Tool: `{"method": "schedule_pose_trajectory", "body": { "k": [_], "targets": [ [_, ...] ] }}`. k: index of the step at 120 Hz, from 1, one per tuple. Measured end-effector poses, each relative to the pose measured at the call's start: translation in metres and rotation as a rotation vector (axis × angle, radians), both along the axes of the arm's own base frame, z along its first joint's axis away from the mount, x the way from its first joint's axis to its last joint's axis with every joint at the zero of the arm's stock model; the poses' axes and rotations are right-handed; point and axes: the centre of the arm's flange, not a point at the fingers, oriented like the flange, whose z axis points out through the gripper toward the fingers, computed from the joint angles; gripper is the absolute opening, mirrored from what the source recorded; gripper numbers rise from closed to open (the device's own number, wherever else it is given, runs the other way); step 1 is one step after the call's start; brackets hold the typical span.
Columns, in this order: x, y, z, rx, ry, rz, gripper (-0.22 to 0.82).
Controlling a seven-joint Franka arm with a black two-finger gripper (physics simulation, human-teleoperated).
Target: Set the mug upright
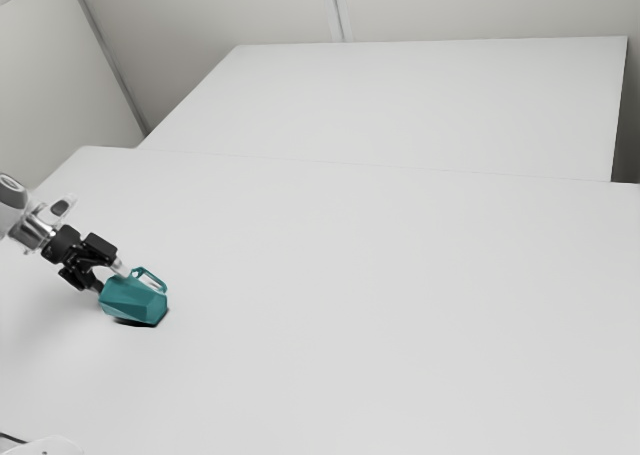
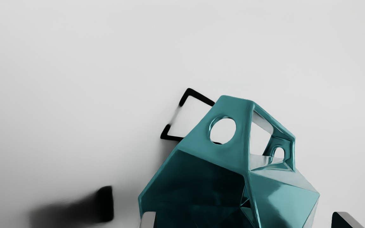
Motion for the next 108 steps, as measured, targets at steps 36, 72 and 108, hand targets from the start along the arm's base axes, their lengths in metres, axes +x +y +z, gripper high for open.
{"method": "schedule_pose_trajectory", "body": {
  "k": [36, 72, 108],
  "targets": [
    [-0.001, -0.017, -0.007, -0.057, -0.078, -0.014, 0.6],
    [-0.006, -0.022, -0.014, -0.076, -0.11, -0.029, 0.3],
    [-0.009, -0.016, -0.013, -0.086, -0.144, -0.016, 0.01]
  ]
}}
